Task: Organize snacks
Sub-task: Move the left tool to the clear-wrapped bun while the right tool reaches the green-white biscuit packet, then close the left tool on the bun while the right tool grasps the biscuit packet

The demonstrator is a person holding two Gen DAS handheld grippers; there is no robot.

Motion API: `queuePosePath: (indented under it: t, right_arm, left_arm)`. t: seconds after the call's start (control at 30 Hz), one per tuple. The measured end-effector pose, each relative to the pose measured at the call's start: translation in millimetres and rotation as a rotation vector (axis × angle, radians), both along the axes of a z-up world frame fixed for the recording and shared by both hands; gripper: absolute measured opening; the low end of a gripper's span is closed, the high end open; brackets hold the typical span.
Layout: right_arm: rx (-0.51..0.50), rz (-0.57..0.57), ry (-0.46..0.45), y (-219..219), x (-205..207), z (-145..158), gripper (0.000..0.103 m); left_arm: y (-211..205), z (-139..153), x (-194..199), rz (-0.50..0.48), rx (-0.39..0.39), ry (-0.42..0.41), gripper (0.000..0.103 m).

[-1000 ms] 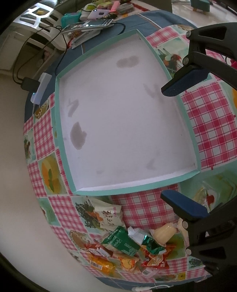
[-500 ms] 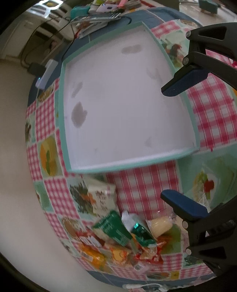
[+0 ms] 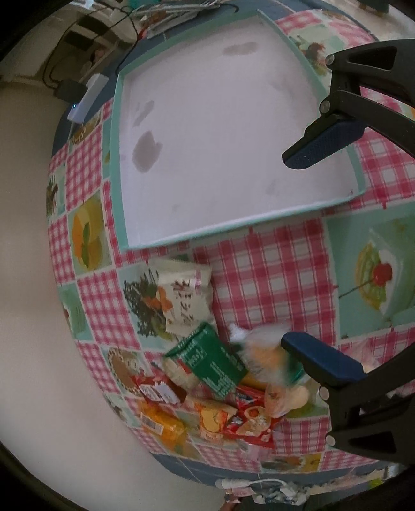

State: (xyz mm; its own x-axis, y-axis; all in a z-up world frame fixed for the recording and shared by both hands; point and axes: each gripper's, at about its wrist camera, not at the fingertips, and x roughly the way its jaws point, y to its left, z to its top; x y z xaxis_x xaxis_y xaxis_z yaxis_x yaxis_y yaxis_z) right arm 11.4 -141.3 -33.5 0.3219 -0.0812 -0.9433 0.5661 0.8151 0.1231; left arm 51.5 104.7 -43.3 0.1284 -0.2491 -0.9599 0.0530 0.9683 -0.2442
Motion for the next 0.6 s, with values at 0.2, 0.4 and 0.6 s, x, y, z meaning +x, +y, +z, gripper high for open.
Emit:
queuePosePath:
  t: [0.2,0.4,0.6]
  right_arm:
    - [0.034,0.036,-0.015,9.6,11.4,-5.5,0.103]
    - [0.047,0.122,-0.007,31.9,28.0,-14.9,0.103]
    - [0.025,0.214,0.022,55.9,41.2,-25.9,0.101]
  left_arm:
    - [30.6,4.4,1.3,0.100,0.015,-0.030,0.074]
    - [41.7,7.0,-4.4,0.120,0.019,-0.040,0.074]
    - [43.8,6.9,1.0,0.145,0.032,-0.050,0.074]
